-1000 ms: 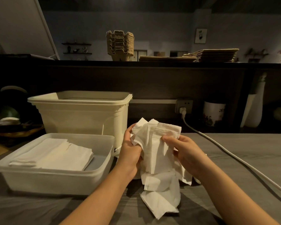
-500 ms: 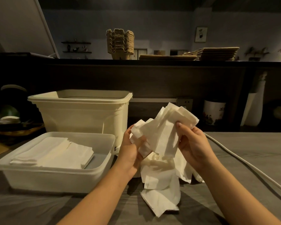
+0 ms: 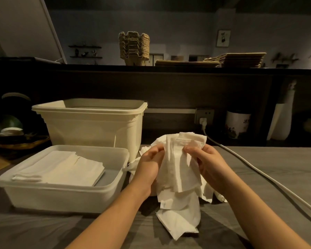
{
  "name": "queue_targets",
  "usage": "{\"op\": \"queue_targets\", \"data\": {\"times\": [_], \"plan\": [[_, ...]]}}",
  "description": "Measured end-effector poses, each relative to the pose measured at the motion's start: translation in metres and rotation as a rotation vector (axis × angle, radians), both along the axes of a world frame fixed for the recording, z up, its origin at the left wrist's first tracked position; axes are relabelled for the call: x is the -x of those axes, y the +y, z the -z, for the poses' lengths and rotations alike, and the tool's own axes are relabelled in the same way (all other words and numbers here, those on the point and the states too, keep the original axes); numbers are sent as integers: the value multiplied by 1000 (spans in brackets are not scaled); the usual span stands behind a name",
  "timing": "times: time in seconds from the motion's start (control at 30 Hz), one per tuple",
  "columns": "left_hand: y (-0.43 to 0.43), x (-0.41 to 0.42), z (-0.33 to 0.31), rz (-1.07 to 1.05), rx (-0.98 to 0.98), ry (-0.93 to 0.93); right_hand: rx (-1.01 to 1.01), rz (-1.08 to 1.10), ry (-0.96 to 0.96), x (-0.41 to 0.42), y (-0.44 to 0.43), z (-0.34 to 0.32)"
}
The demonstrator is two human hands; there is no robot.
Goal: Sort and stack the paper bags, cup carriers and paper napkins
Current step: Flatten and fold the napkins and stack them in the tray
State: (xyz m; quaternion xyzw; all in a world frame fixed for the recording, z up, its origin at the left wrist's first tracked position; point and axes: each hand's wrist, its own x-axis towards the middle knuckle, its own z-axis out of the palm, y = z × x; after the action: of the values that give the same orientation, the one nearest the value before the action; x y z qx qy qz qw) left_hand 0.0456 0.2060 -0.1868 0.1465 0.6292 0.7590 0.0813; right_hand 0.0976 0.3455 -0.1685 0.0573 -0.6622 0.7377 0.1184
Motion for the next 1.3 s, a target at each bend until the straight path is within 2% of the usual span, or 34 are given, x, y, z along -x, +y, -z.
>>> {"op": "queue_targets", "data": {"times": [0.13, 0.27, 0.37, 0.43, 0.57, 0.63, 0.73, 0.9, 1.03, 1.3], "plan": [[0, -3, -2, 97, 17, -34, -38, 71, 0, 1, 1, 1], [2, -2, 2, 72, 59, 32, -150, 153, -3, 2, 0, 3], [4, 1, 6, 38, 71, 4, -221, 162, -37, 4, -3, 4], [4, 1, 5, 12, 70, -32, -162, 121, -51, 2, -3, 3], [3, 3, -1, -57, 28, -107, 151, -75, -83, -3, 2, -4], [2, 4, -3, -99, -19, -172, 237, -126, -128, -3, 3, -6], [2, 6, -1, -67, -80, -176, 179, -109, -156, -1, 0, -3], [2, 3, 3, 4, -8, -26, 100, -7, -137, 2, -2, 2], [4, 3, 4, -34, -39, -20, 21, 26, -123, 1, -4, 5], [5, 3, 5, -30, -60, -13, 63, 120, -78, 4, -3, 6]]}}
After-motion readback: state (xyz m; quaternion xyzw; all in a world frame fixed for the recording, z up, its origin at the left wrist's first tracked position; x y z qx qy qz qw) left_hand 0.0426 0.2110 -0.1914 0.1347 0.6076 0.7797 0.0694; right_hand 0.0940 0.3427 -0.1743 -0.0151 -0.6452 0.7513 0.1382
